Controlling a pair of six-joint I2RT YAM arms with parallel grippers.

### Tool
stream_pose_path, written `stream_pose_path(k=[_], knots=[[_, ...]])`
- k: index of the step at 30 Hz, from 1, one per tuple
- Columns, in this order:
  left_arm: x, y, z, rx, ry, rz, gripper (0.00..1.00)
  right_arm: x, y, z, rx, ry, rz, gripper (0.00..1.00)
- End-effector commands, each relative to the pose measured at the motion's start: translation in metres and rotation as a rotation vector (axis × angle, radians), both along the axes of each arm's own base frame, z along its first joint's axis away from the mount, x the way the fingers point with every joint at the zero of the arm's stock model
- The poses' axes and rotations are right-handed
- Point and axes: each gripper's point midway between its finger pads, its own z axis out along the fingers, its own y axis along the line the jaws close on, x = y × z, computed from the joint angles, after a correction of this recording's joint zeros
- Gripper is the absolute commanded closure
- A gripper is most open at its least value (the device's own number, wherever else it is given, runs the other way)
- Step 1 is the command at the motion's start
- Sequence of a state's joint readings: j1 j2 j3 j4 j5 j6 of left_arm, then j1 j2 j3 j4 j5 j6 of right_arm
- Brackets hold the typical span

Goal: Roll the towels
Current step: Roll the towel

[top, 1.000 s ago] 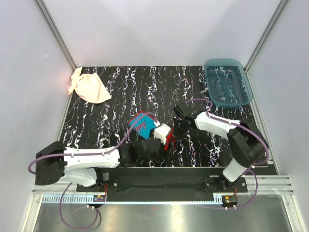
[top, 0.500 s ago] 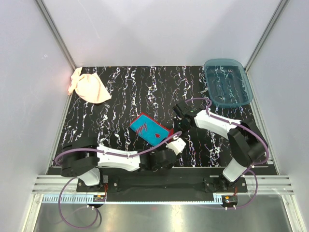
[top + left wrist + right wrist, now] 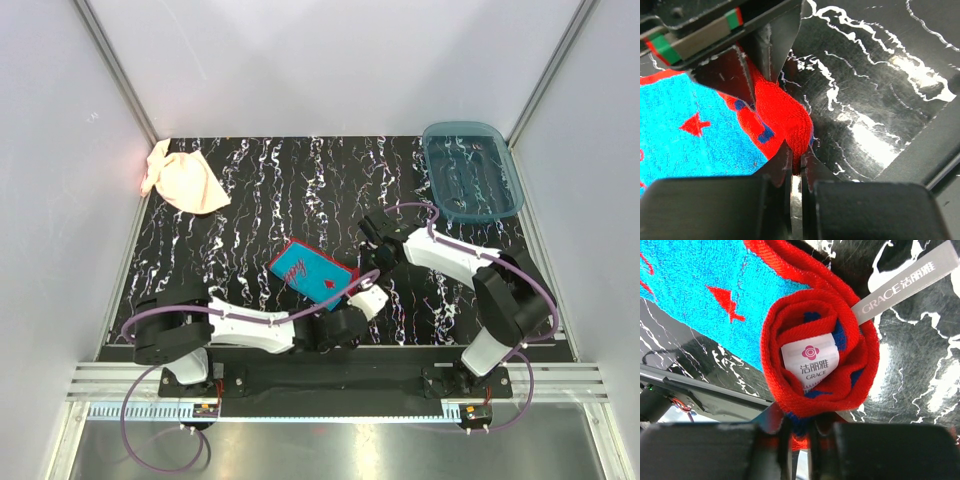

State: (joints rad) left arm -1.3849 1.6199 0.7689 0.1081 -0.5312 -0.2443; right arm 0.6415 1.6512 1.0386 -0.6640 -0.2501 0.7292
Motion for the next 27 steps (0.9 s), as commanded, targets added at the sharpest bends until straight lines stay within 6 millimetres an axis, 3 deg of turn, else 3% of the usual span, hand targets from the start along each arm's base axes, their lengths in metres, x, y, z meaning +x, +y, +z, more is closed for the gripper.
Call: stream_pose_path(k=[1,2,5,6,8,10,11,12,14,15,18,19,21,22,24,25,27], knots=[[0.005,-0.015,0.021,-0.16,0.058,0.011,1.0,0.001,0.008,0.026,0.06,-0.039,0.017,0.77],[0.005,-0.014,0.024,-0.193,0.083,0.012,1.0,0.001,0.007,0.029,0.06,-0.044,0.012,0.61],[0.009,-0.004,0.026,-0.304,0.185,0.045,1.0,0.005,0.005,0.04,0.056,-0.075,-0.005,0.34],[0.015,0.0,0.027,-0.347,0.222,0.083,1.0,0.008,0.004,0.044,0.051,-0.092,-0.008,0.12],[0.012,0.007,0.027,-0.413,0.276,0.085,1.0,0.01,0.004,0.052,0.055,-0.113,-0.016,0.0],[0.014,0.015,0.025,-0.484,0.346,0.119,1.0,0.014,0.003,0.062,0.058,-0.146,-0.026,0.0],[0.016,0.014,0.036,-0.553,0.354,0.117,1.0,0.015,0.002,0.064,0.057,-0.154,-0.027,0.0],[0.019,0.029,0.023,-0.575,0.397,0.172,1.0,0.018,0.0,0.067,0.047,-0.172,-0.037,0.0],[0.019,0.03,0.031,-0.663,0.438,0.165,1.0,0.02,0.0,0.076,0.066,-0.206,-0.046,0.0],[0.023,0.041,0.023,-0.691,0.478,0.215,1.0,0.02,0.0,0.076,0.072,-0.211,-0.049,0.0],[0.029,0.044,0.027,-0.813,0.569,0.245,1.0,0.019,0.003,0.083,0.121,-0.24,-0.063,0.0],[0.022,0.048,0.02,-0.825,0.626,0.238,1.0,0.022,0.006,0.088,0.151,-0.264,-0.069,0.0],[0.033,0.05,0.029,-0.949,0.651,0.238,1.0,0.017,0.01,0.085,0.19,-0.261,-0.061,0.0],[0.025,0.053,0.027,-0.987,0.734,0.241,1.0,0.021,0.015,0.091,0.232,-0.291,-0.071,0.0],[0.033,0.053,0.031,-1.093,0.794,0.246,1.0,0.016,0.016,0.082,0.261,-0.288,-0.072,0.0],[0.031,0.052,0.033,-1.12,0.833,0.223,1.0,0.02,0.019,0.088,0.299,-0.322,-0.084,0.0],[0.036,0.053,0.035,-1.204,0.861,0.198,1.0,0.015,0.017,0.073,0.305,-0.312,-0.094,0.0]])
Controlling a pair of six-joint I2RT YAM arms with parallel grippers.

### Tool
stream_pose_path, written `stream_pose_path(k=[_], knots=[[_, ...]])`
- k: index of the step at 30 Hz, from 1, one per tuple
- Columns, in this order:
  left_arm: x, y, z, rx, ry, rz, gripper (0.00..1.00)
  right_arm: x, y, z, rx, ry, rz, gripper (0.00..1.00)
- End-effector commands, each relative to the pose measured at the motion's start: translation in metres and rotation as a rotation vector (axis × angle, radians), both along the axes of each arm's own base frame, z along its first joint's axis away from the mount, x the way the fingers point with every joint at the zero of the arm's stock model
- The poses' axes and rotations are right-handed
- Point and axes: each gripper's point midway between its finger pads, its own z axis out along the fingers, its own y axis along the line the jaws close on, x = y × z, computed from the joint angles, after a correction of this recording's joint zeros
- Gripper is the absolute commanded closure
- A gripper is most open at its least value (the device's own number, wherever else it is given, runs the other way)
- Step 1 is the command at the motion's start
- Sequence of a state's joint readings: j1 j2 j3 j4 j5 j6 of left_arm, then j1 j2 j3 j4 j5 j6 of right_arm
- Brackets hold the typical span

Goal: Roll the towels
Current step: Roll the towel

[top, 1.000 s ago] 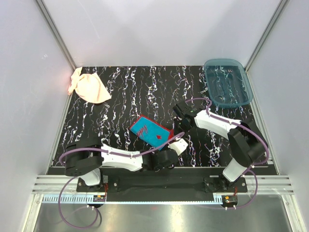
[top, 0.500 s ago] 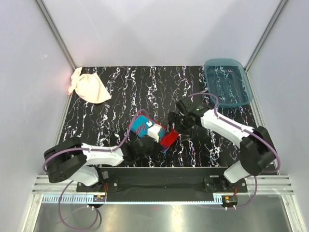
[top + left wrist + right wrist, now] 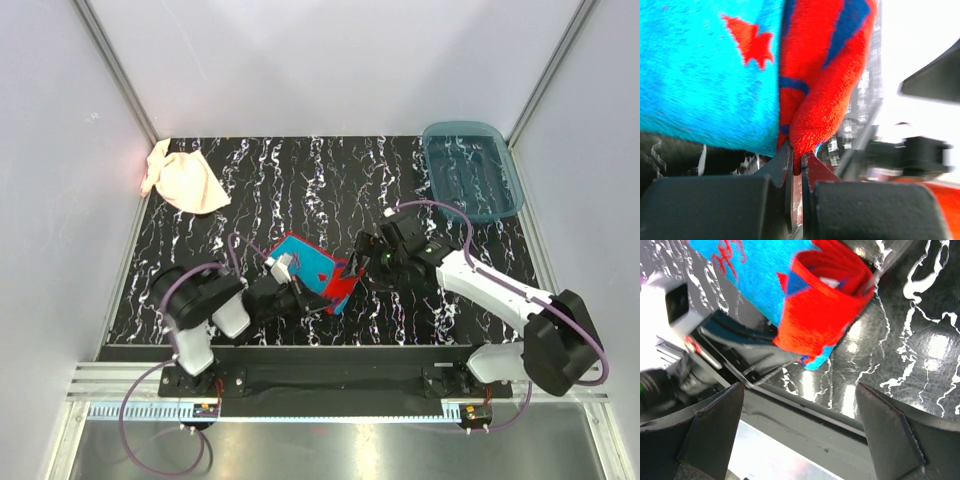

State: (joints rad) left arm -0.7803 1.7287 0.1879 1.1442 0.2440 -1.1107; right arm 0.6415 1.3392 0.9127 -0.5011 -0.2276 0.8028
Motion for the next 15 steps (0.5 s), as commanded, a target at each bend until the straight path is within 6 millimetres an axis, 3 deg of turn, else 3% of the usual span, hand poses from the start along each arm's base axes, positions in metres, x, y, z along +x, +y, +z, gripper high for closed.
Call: stream_pose_path(k=[1,2,3,8,12,15], knots=[[-0.001,-0.014,0.053,-0.339,0.025,-0.052,1.0,0.005,0.011,0.001,0.105,-0.054,-0.024,0.0],[0.001,-0.016,0.044,-0.327,0.047,-0.047,1.0,0.009,0.016,0.001,0.132,-0.077,-0.023,0.0],[0.001,-0.016,0.042,-0.321,0.046,-0.05,1.0,0.005,0.013,-0.012,0.124,-0.058,-0.029,0.0],[0.003,-0.016,0.052,-0.347,0.039,-0.062,1.0,0.011,0.016,-0.046,0.143,-0.059,-0.084,0.04],[0.003,-0.017,0.056,-0.365,0.057,-0.067,1.0,0.022,0.017,-0.067,0.141,-0.09,-0.127,0.12],[0.002,-0.018,0.057,-0.373,0.066,-0.077,1.0,0.029,0.028,-0.077,0.174,-0.096,-0.115,0.26]])
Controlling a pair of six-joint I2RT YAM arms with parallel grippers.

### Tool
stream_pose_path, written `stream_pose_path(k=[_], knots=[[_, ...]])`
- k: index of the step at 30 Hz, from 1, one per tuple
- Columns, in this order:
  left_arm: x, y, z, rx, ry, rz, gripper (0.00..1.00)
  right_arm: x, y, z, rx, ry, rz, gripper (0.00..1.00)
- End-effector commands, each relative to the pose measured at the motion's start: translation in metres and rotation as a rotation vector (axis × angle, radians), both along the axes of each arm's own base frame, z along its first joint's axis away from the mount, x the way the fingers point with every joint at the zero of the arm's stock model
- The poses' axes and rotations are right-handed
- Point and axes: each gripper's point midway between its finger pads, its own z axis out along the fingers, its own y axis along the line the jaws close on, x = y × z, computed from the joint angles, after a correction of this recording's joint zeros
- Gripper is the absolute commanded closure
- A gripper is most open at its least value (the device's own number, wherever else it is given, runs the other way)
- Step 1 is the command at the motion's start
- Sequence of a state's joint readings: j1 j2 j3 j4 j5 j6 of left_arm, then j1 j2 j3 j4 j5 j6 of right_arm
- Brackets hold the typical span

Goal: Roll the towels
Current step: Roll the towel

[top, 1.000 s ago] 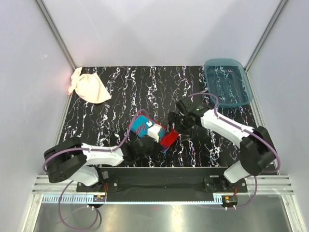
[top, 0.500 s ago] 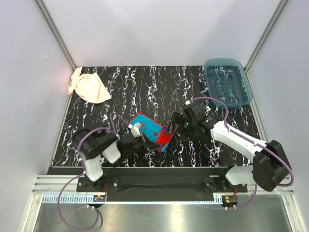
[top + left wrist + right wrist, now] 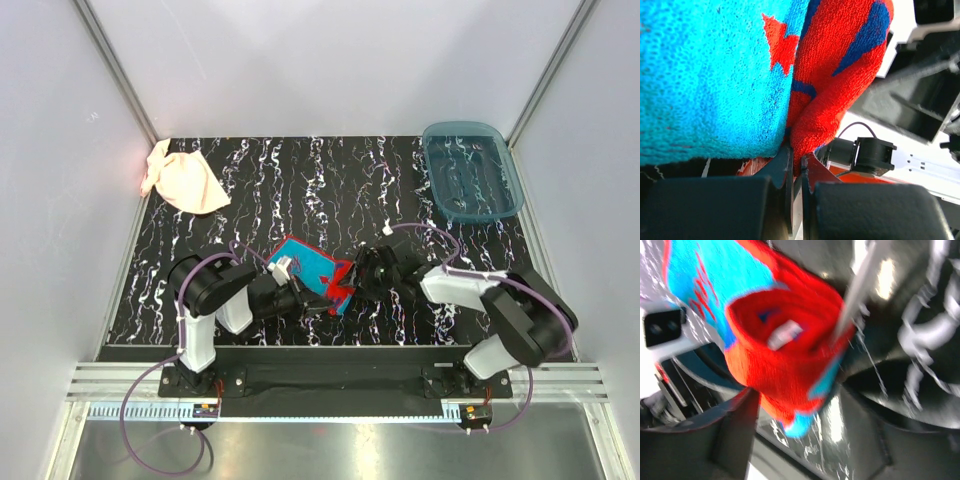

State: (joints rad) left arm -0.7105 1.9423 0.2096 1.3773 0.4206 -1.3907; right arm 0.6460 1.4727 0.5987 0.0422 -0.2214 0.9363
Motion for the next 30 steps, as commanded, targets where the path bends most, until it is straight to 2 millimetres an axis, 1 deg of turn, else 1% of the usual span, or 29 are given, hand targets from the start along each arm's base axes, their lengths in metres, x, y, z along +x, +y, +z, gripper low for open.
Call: stream_pose_path(k=[1,2,4,5,7,8,9,10,12,13,14,15,16,17,18,19,20,21,22,23,24,25,26,27,28,29,30], knots=[[0.003,-0.011,0.056,-0.19,-0.187,-0.045,1.0,0.024,0.021,-0.003,0.07,-0.085,-0.017,0.32],[0.003,-0.011,0.056,-0.192,-0.183,-0.047,1.0,0.024,0.023,-0.004,0.077,-0.083,-0.014,0.38],[0.003,-0.011,0.057,-0.198,-0.181,-0.049,1.0,0.025,0.027,-0.009,0.09,-0.075,-0.012,0.47],[0.003,-0.011,0.058,-0.199,-0.182,-0.049,1.0,0.022,0.028,-0.011,0.092,-0.069,-0.005,0.59],[0.004,-0.011,0.059,-0.205,-0.18,-0.056,1.0,0.019,0.028,-0.015,0.087,-0.063,-0.002,0.76],[0.005,-0.013,0.061,-0.21,-0.184,-0.059,1.0,0.017,0.028,-0.016,0.084,-0.062,0.003,0.86],[0.006,-0.014,0.062,-0.213,-0.185,-0.061,1.0,0.015,0.026,-0.018,0.082,-0.054,0.004,0.98],[0.005,-0.016,0.064,-0.22,-0.193,-0.074,0.99,0.011,0.024,-0.018,0.075,-0.046,0.008,1.0],[0.005,-0.017,0.066,-0.22,-0.214,-0.082,0.88,0.01,0.021,-0.017,0.054,-0.039,0.002,1.0],[0.006,-0.017,0.066,-0.21,-0.214,-0.082,0.83,0.005,0.014,-0.018,0.017,-0.012,-0.001,1.0],[0.007,-0.017,0.066,-0.2,-0.218,-0.083,0.7,0.004,0.01,-0.018,-0.009,-0.002,-0.006,1.0],[0.007,-0.016,0.065,-0.181,-0.237,-0.085,0.64,0.009,0.01,-0.011,-0.026,-0.012,-0.014,1.0],[0.007,-0.017,0.073,-0.183,-0.267,-0.086,0.54,0.0,-0.001,-0.014,-0.086,0.029,-0.013,1.0],[0.007,-0.015,0.067,-0.146,-0.251,-0.088,0.47,0.0,-0.005,-0.01,-0.11,0.032,-0.018,1.0],[0.008,-0.014,0.066,-0.121,-0.281,-0.093,0.39,0.008,-0.005,-0.001,-0.129,0.015,-0.031,1.0],[0.01,-0.015,0.079,-0.123,-0.326,-0.09,0.37,0.001,-0.016,-0.001,-0.187,0.045,-0.027,1.0],[0.01,-0.012,0.065,-0.055,-0.288,-0.095,0.33,0.001,-0.019,0.003,-0.208,0.046,-0.03,1.0],[0.011,-0.011,0.063,-0.006,-0.331,-0.111,0.32,0.007,-0.019,0.011,-0.223,0.03,-0.038,1.0],[0.015,-0.008,0.064,0.056,-0.33,-0.098,0.32,0.001,-0.028,0.012,-0.266,0.056,-0.033,1.0],[0.018,-0.006,0.063,0.108,-0.346,-0.097,0.31,0.0,-0.029,0.014,-0.28,0.058,-0.029,1.0],[0.019,-0.005,0.062,0.185,-0.422,-0.125,0.31,0.003,-0.029,0.02,-0.289,0.056,-0.027,1.0],[0.032,0.0,0.078,0.256,-0.503,-0.06,0.3,-0.002,-0.034,0.017,-0.323,0.087,-0.022,1.0],[0.034,0.006,0.072,0.404,-0.484,-0.067,0.3,-0.003,-0.034,0.018,-0.324,0.092,-0.017,1.0],[0.023,0.002,0.074,0.504,-0.588,-0.12,0.3,-0.003,-0.032,0.02,-0.319,0.103,-0.011,1.0],[0.031,0.018,0.078,0.64,-0.639,-0.049,0.29,-0.007,-0.033,0.017,-0.332,0.129,0.001,1.0],[0.032,0.013,0.096,0.669,-0.708,-0.031,0.28,-0.009,-0.031,0.016,-0.33,0.141,0.011,1.0],[0.018,0.005,0.1,0.71,-0.792,-0.079,0.28,-0.009,-0.028,0.017,-0.322,0.15,0.021,1.0]])
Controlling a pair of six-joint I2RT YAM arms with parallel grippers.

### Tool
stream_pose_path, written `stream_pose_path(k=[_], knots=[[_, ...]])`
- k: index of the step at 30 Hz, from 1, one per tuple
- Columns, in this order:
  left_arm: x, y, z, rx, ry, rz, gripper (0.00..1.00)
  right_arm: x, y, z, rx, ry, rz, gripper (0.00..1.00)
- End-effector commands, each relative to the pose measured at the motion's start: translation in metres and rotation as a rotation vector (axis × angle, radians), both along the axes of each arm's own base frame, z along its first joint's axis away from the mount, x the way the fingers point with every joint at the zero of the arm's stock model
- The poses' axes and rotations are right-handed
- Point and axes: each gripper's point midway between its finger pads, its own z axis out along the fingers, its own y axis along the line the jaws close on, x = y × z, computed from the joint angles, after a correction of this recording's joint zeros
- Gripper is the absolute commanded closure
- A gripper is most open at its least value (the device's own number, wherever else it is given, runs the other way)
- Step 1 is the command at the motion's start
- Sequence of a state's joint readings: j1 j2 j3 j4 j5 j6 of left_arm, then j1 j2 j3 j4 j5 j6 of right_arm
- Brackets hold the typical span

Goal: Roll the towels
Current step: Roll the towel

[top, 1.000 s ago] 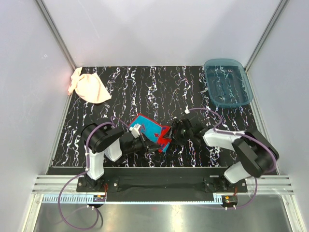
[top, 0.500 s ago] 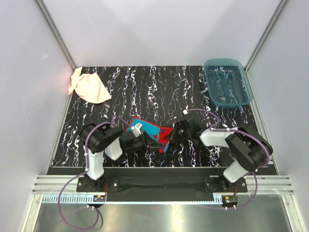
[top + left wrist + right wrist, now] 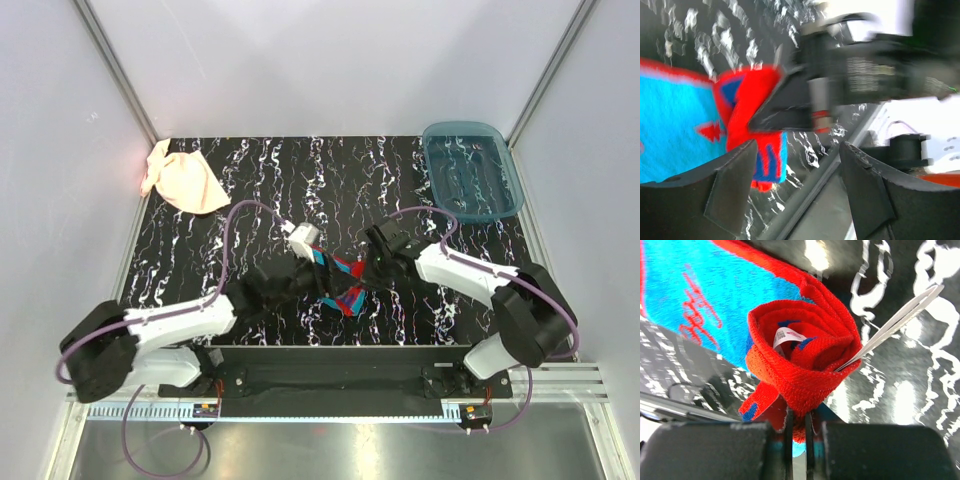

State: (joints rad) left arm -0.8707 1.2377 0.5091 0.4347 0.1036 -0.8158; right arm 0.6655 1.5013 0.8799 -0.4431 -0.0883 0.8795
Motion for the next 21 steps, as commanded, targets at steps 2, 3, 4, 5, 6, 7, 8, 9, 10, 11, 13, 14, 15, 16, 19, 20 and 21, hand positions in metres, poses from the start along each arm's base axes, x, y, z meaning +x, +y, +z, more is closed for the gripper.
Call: stream_pose_path(k=[2,3,4,5,6,7,8,9,10,11,13,14,15,16,19,20,21], knots=[[-0.006,0.029,-0.01,0.465,-0.319,0.091,0.27,-0.016,-0.009,-0.007,-0.079,0.092,0.043,1.0],[-0.017,0.02,-0.005,0.491,-0.379,0.051,0.27,-0.015,-0.007,-0.006,-0.079,0.093,0.046,1.0],[-0.017,0.018,-0.005,0.513,-0.413,0.058,0.26,-0.015,-0.007,-0.007,-0.081,0.101,0.049,1.0],[-0.029,0.01,-0.003,0.522,-0.447,0.028,0.26,-0.014,-0.005,-0.005,-0.076,0.101,0.054,1.0],[-0.031,0.006,-0.002,0.541,-0.48,0.018,0.26,-0.014,-0.004,-0.004,-0.076,0.105,0.055,1.0],[-0.034,0.001,-0.006,0.559,-0.499,0.009,0.26,-0.015,-0.005,-0.005,-0.087,0.118,0.06,1.0],[-0.037,-0.003,-0.008,0.571,-0.512,-0.003,0.26,-0.015,-0.004,-0.005,-0.088,0.122,0.064,1.0],[-0.045,-0.011,-0.008,0.578,-0.53,-0.025,0.26,-0.013,-0.002,-0.004,-0.088,0.125,0.066,1.0],[-0.047,-0.015,-0.017,0.611,-0.539,-0.029,0.26,-0.014,-0.003,-0.004,-0.092,0.131,0.068,1.0],[-0.054,-0.02,-0.02,0.62,-0.553,-0.045,0.26,-0.014,0.0,-0.002,-0.082,0.135,0.074,1.0],[-0.057,-0.026,-0.028,0.641,-0.572,-0.04,0.26,-0.014,0.001,-0.003,-0.077,0.144,0.08,1.0],[-0.063,-0.03,-0.03,0.64,-0.581,-0.053,0.26,-0.015,0.003,-0.002,-0.069,0.15,0.085,1.0],[-0.065,-0.032,-0.031,0.638,-0.583,-0.052,0.26,-0.016,0.003,-0.002,-0.069,0.153,0.087,1.0],[-0.066,-0.036,-0.032,0.636,-0.586,-0.051,0.26,-0.016,0.003,-0.003,-0.07,0.156,0.088,1.0],[-0.07,-0.047,-0.031,0.642,-0.611,-0.064,0.26,-0.017,0.002,-0.003,-0.074,0.161,0.091,1.0],[-0.07,-0.05,-0.033,0.649,-0.618,-0.072,0.26,-0.018,0.002,-0.002,-0.075,0.161,0.092,1.0],[-0.069,-0.051,-0.04,0.675,-0.626,-0.08,0.26,-0.018,0.002,-0.001,-0.072,0.158,0.092,0.99]])
